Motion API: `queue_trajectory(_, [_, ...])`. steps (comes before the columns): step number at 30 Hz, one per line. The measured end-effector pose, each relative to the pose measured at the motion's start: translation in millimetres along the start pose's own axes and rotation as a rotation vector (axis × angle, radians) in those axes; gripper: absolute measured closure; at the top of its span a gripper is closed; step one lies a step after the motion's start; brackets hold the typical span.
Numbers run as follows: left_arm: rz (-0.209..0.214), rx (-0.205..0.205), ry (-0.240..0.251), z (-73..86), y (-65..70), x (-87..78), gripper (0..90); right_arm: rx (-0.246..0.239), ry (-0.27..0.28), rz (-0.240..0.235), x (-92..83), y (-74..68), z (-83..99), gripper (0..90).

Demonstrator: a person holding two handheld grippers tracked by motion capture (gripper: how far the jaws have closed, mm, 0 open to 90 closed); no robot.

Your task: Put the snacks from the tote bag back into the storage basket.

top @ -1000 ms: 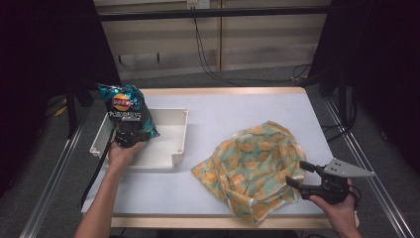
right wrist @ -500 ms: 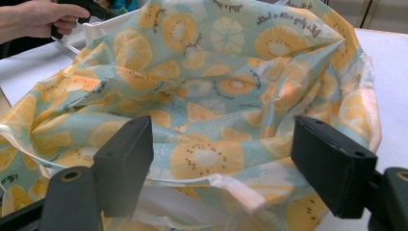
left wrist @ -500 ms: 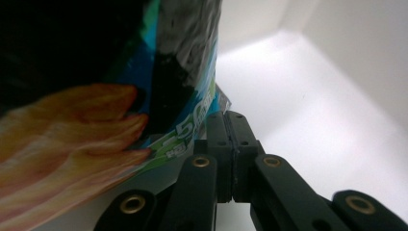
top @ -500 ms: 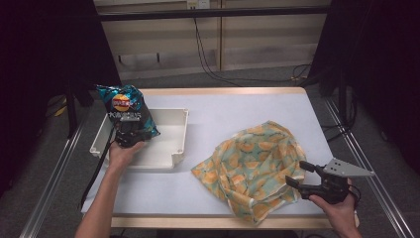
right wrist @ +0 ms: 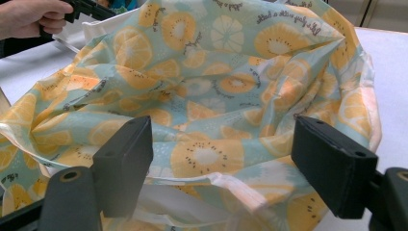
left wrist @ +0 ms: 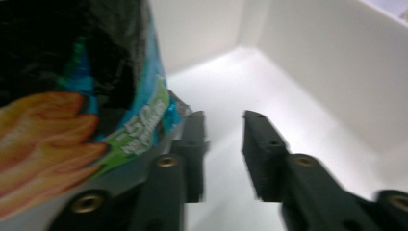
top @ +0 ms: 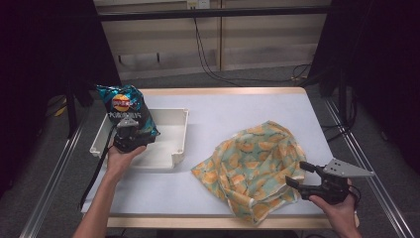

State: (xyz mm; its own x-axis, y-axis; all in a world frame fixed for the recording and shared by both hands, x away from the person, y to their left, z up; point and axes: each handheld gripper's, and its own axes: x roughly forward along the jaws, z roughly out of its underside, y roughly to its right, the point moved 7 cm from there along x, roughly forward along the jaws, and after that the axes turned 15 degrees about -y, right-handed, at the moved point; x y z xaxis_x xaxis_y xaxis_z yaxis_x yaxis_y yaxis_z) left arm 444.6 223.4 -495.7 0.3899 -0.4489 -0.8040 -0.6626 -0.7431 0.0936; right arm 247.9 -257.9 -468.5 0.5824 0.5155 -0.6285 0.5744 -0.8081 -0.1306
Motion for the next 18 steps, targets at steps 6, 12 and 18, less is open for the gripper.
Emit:
queue_trajectory(6, [0.016, 0.032, 0.047, 4.2, 12.3, -10.0, 49.7, -0.003, -0.002, 0.003, 0.1, 0.4, 0.7, 22.4])
queue_trajectory(12, [0.035, 0.076, 0.084, 8.7, 26.3, -19.4, 37.8, -0.001, -0.003, 0.004, 0.3, 0.6, 1.2, 22.4])
queue_trajectory(18, [0.056, 0.073, 0.131, 13.3, 41.6, -28.9, 29.1, 0.005, -0.001, 0.005, 0.0, -0.1, 1.5, 22.4])
